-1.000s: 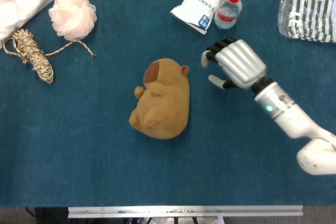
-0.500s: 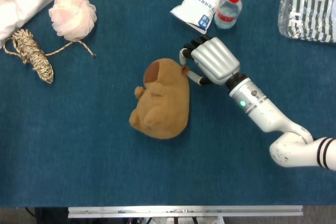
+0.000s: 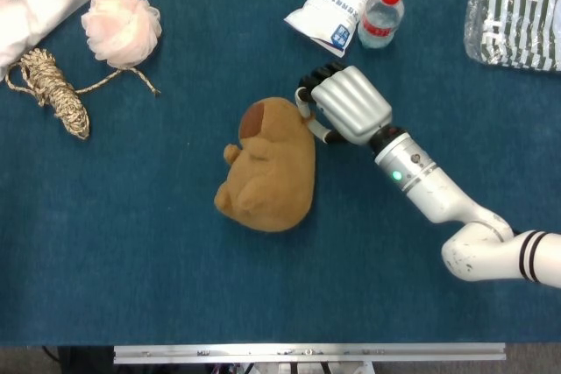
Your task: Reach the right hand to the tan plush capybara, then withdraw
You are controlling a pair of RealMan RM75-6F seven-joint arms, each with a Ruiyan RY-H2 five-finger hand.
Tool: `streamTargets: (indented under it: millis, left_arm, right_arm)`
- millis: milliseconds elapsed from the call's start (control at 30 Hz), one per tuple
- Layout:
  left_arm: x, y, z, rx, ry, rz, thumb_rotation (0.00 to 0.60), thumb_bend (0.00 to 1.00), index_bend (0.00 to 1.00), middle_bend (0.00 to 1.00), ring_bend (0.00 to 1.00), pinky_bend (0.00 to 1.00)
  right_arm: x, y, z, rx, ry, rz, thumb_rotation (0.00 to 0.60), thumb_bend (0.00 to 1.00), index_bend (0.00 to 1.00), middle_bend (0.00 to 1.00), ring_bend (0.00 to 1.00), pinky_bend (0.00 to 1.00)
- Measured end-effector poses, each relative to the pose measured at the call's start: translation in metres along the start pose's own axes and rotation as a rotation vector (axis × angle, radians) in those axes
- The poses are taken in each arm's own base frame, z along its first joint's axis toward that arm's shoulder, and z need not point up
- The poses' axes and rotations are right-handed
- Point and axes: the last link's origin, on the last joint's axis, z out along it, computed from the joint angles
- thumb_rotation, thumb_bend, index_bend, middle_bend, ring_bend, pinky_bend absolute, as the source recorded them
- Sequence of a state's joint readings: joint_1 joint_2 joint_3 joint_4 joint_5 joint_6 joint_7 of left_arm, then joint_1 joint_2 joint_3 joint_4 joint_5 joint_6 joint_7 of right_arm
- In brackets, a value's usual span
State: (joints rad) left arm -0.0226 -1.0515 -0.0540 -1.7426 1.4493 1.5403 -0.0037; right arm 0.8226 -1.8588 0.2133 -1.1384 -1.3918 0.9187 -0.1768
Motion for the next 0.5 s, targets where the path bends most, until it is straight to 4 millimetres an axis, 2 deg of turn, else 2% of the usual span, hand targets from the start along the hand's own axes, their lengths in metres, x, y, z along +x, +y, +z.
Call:
streamTargets:
  millis: [100, 167, 233, 333, 500]
  left_arm:
    - [0.0002, -0.0001, -0.0004, 0.002, 0.000, -0.001, 0.600, 0.22, 0.26, 0.26, 0.19, 0.19]
    - [0.0003, -0.0006, -0.0005, 0.004, 0.000, 0.000, 0.600, 0.22, 0.26, 0.26, 0.19, 0.19]
    - [0.0000, -0.0004, -0.0004, 0.003, -0.002, 0.000, 0.600, 0.22, 0.26, 0.26, 0.19, 0.19]
    - [-0.0007, 0.0001, 0.0000, -0.001, -0.007, 0.001, 0.600, 0.22, 0.26, 0.26, 0.19, 0.19]
    - [-0.0010, 0.0012, 0.0010, -0.007, -0.008, 0.002, 0.600, 0.22, 0.26, 0.26, 0.19, 0.19]
  right_arm:
    - [-0.0005, 0.0003, -0.0003, 0.000, -0.003, 0.003, 0.600, 0.38, 0.66, 0.46, 0.35, 0.32]
    - [0.0000, 0.0016, -0.0010, -0.001, -0.006, 0.002, 0.600, 0.37, 0.59, 0.46, 0.34, 0.32]
    - [0.0007, 0.0034, -0.0017, -0.004, -0.010, -0.001, 0.600, 0.36, 0.46, 0.44, 0.32, 0.32]
    - [0.0015, 0.0064, -0.0031, -0.009, -0.024, -0.010, 0.600, 0.35, 0.32, 0.42, 0.28, 0.32]
    - [0.0035, 0.0075, -0.0047, -0.015, -0.029, -0.006, 0.600, 0.35, 0.31, 0.42, 0.28, 0.32]
